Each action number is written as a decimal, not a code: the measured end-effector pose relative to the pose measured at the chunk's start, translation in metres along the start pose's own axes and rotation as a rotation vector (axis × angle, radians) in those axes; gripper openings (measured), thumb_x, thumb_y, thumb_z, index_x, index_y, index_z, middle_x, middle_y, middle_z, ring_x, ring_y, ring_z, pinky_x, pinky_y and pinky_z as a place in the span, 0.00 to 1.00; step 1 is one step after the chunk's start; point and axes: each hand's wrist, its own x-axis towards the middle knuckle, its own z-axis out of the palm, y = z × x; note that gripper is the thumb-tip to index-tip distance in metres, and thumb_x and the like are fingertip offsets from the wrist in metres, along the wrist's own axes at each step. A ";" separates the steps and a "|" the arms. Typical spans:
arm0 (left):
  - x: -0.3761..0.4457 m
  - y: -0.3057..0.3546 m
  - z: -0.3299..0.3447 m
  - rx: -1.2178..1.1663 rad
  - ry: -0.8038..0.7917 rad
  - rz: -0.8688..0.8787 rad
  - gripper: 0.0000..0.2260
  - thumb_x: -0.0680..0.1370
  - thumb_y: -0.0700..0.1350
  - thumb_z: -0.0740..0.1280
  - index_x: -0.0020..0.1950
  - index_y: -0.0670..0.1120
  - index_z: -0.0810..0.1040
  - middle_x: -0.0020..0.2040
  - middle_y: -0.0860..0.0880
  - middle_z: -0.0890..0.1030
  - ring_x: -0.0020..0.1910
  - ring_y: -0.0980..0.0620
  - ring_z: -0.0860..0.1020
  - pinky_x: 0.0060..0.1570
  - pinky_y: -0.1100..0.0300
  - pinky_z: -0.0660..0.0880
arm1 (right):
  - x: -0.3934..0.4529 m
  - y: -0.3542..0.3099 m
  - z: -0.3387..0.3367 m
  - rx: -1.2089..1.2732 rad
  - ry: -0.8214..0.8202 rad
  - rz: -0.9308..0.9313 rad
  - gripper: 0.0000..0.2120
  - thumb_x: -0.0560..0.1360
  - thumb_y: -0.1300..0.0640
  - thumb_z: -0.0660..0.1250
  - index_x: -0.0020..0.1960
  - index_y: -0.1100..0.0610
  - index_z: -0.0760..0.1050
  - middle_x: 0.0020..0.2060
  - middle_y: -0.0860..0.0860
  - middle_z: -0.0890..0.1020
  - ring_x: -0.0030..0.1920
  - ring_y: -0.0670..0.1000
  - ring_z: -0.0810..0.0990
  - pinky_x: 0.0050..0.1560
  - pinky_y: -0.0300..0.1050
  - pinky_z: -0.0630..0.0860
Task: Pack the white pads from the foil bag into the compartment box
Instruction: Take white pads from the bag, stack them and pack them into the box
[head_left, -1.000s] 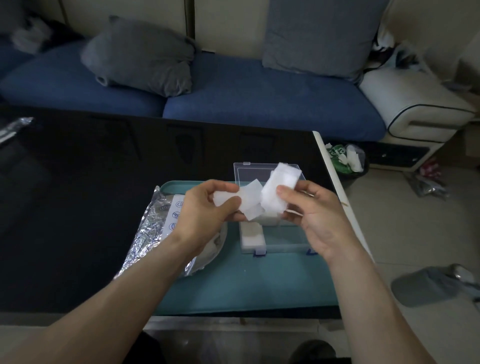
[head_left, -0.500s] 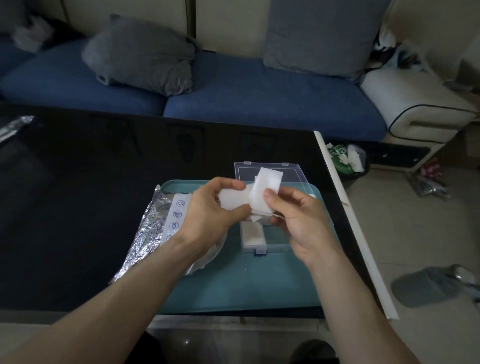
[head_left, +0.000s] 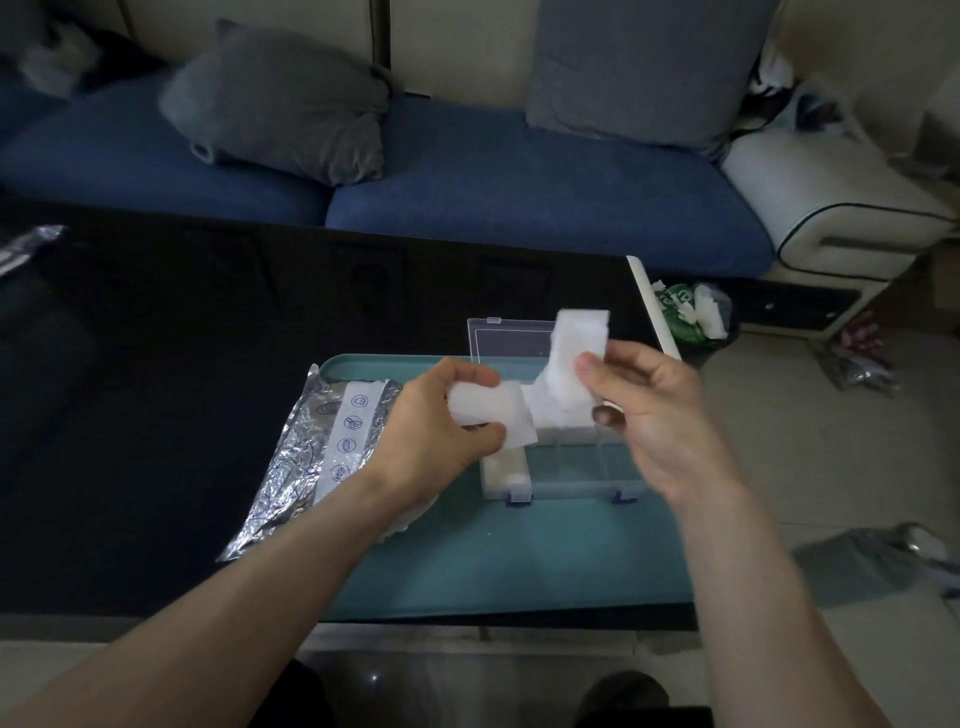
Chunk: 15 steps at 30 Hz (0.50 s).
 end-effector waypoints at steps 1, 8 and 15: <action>0.002 -0.001 -0.002 0.031 -0.033 -0.006 0.18 0.69 0.34 0.76 0.55 0.49 0.79 0.43 0.53 0.81 0.32 0.64 0.78 0.33 0.72 0.73 | 0.000 -0.004 -0.007 -0.143 -0.071 -0.033 0.10 0.68 0.56 0.77 0.49 0.52 0.83 0.43 0.48 0.88 0.40 0.45 0.84 0.36 0.39 0.74; 0.009 -0.007 -0.007 0.105 -0.290 0.010 0.17 0.70 0.35 0.76 0.53 0.50 0.79 0.44 0.50 0.83 0.40 0.55 0.81 0.40 0.63 0.78 | -0.002 0.009 0.002 -0.421 -0.291 -0.068 0.10 0.69 0.60 0.78 0.50 0.54 0.83 0.43 0.48 0.88 0.44 0.47 0.86 0.46 0.43 0.82; 0.008 -0.010 -0.009 -0.176 -0.398 -0.081 0.15 0.72 0.32 0.75 0.57 0.38 0.79 0.51 0.36 0.84 0.51 0.38 0.82 0.53 0.47 0.79 | -0.003 0.012 0.010 -0.456 -0.249 -0.109 0.10 0.70 0.58 0.78 0.51 0.53 0.84 0.44 0.47 0.87 0.46 0.48 0.86 0.53 0.52 0.83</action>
